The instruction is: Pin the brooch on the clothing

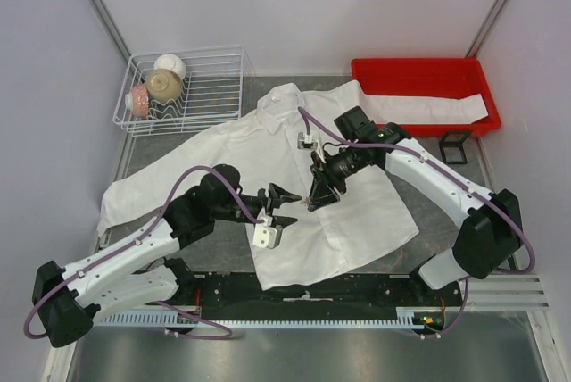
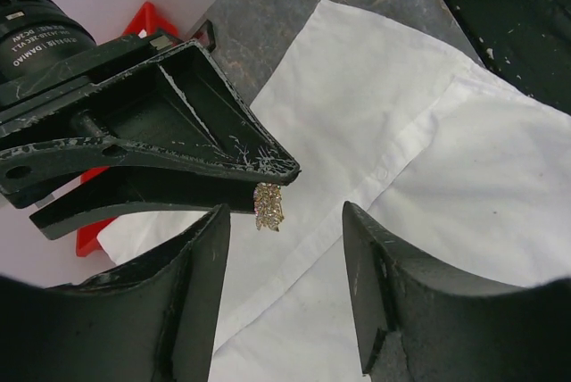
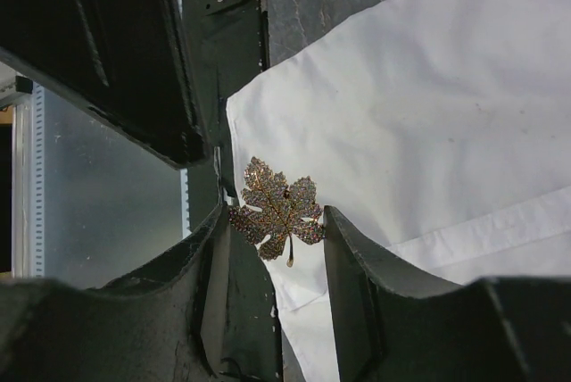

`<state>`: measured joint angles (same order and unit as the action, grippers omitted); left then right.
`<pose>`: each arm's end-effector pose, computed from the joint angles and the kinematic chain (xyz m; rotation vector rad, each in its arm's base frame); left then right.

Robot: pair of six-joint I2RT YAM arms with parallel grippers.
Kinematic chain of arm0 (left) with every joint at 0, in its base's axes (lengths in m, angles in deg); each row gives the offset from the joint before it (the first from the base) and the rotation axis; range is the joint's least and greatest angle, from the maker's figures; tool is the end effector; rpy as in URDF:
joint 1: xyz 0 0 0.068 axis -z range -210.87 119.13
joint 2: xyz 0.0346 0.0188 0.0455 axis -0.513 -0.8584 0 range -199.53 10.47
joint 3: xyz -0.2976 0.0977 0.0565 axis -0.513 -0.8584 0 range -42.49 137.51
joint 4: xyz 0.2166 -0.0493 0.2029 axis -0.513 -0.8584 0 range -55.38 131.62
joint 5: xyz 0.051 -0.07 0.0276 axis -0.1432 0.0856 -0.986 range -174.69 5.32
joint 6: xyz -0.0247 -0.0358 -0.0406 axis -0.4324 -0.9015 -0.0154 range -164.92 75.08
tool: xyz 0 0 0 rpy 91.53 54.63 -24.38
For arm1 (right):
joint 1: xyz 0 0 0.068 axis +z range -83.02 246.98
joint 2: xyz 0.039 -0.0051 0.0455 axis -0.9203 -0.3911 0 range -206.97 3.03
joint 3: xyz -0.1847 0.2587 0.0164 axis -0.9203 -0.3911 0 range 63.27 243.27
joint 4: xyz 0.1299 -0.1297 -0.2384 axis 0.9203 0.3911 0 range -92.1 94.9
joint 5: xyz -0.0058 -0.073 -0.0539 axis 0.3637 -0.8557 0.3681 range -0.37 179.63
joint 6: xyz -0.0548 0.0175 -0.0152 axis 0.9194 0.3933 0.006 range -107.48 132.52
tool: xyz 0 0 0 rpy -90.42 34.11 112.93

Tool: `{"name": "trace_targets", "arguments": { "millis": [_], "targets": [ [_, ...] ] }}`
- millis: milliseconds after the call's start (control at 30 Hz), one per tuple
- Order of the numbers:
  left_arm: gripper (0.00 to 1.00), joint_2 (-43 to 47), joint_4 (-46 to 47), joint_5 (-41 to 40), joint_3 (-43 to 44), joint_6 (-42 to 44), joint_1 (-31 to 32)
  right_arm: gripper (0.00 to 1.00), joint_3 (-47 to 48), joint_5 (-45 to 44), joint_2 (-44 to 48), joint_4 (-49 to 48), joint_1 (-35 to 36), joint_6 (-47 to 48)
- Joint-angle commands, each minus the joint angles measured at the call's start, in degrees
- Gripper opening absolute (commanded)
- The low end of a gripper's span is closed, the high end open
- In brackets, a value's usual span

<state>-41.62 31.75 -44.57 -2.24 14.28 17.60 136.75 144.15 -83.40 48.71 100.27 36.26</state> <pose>0.1259 -0.1846 0.3190 1.7535 0.7176 -0.5519 0.2624 0.2149 0.3288 -1.4390 2.0269 1.3152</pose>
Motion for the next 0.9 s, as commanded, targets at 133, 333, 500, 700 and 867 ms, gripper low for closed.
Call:
{"name": "trace_targets", "arguments": {
  "millis": [133, 333, 500, 700, 867],
  "targets": [
    [0.53, -0.9, 9.7, -4.4, -1.6, 1.7, 2.2, 0.42, 2.0, 3.7, 0.7, 0.4, 3.1, -0.7],
    [0.41, -1.3, 9.6, -5.1, -1.7, 1.4, 2.9, 0.42, 2.5, 4.0, 0.8, -0.3, 4.2, -1.8],
    [0.31, -1.4, 8.5, -5.2, -1.8, 2.2, 3.0, 0.41, 2.6, 4.1, 0.9, -0.4, 4.2, -2.0],
    [0.27, -2.0, 6.9, -5.7, -1.8, 3.6, 3.2, 0.41, 2.5, 4.7, 1.1, -0.4, 4.1, -2.3],
    [0.15, -2.2, 5.7, -6.5, -1.8, 5.0, 3.3, 0.4, 2.7, 5.5, 1.4, -0.4, 4.1, -2.4]
  ]
}}
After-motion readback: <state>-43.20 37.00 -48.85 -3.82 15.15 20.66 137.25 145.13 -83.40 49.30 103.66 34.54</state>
